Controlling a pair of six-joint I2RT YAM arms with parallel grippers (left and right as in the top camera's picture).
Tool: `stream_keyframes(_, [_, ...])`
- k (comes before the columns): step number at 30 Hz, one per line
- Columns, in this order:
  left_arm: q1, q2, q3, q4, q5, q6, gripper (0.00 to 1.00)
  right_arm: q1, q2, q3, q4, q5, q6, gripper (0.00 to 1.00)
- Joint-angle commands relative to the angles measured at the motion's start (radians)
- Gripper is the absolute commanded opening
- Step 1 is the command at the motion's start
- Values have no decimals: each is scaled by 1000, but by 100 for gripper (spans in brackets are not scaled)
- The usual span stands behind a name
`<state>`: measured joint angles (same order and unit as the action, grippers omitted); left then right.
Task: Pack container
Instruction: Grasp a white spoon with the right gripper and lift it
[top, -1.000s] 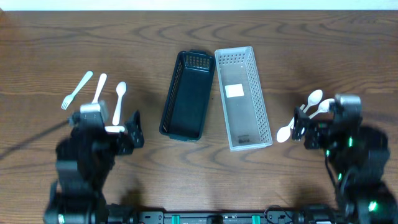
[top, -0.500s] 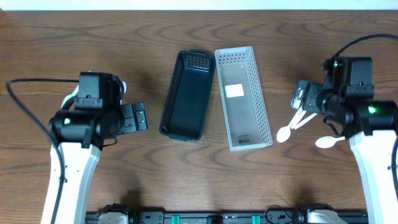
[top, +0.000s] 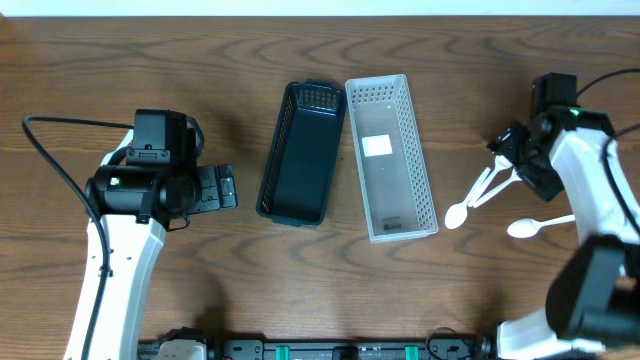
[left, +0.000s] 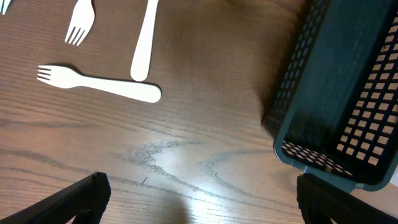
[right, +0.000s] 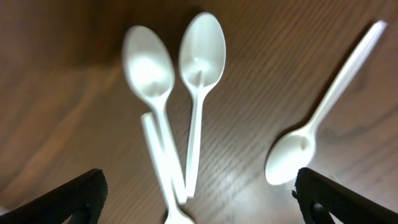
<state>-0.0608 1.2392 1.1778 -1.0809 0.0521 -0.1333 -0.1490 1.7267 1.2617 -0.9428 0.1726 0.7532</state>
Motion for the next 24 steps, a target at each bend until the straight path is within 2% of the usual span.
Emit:
stream_keyframes(1, [-2, 1, 20, -7, -12, 10, 98, -35, 84, 17, 9, 6, 42, 99])
stream_keyframes(5, [-2, 1, 20, -11, -12, 9, 98, -70, 167, 17, 53, -27, 4, 99])
stream_keyframes(13, [-2, 1, 20, -10, -12, 9, 98, -82, 223, 17, 103, -27, -54, 99])
stream_keyframes(24, [-2, 1, 20, -10, -12, 9, 98, -82, 299, 17, 117, -38, -63, 98])
